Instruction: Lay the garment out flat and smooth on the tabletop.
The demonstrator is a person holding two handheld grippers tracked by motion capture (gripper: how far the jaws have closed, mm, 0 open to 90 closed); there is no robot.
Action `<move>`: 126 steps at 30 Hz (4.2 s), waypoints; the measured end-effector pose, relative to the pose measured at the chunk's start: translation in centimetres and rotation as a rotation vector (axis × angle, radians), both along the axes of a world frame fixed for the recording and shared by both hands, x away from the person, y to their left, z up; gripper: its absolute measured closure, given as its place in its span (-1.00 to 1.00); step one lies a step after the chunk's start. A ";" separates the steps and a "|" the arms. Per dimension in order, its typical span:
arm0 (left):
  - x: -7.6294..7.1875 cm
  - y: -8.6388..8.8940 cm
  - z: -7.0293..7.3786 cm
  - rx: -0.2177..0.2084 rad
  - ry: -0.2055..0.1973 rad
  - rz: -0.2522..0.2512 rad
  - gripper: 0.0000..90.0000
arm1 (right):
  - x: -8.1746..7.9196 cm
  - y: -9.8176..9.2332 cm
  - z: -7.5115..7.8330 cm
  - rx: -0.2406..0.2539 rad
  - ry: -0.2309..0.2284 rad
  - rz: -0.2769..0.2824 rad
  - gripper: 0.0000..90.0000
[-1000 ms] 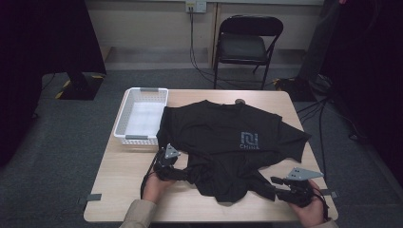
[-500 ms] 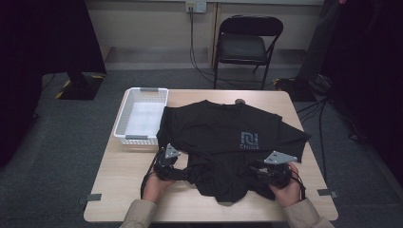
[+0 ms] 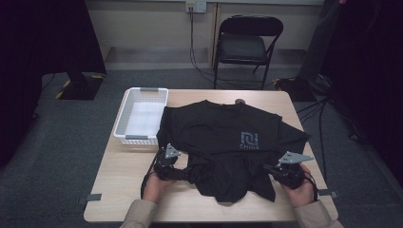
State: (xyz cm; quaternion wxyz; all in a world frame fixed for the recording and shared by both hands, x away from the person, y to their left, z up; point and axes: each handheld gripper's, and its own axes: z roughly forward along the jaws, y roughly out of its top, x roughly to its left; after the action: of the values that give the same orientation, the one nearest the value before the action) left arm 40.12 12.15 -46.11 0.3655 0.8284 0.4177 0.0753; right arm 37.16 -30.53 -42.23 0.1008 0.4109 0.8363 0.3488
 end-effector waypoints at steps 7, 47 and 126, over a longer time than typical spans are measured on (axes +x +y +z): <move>0.0 0.0 0.0 0.000 0.000 0.000 -0.71 | -1.2 -3.9 0.0 0.011 0.026 -0.076 0.95; 0.0 0.0 0.0 0.000 0.001 -0.001 -0.71 | -3.2 -4.9 0.2 0.074 0.053 0.014 0.59; -1.3 1.0 0.3 0.010 0.002 -0.060 -0.72 | -7.9 -2.4 0.4 0.074 0.148 0.213 0.61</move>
State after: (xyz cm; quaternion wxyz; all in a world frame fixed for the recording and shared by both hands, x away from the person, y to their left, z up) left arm 38.83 13.13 -45.83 0.3629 0.8424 0.3928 0.0657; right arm 29.21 -32.95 -41.82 -0.0141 0.3481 0.8669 0.3566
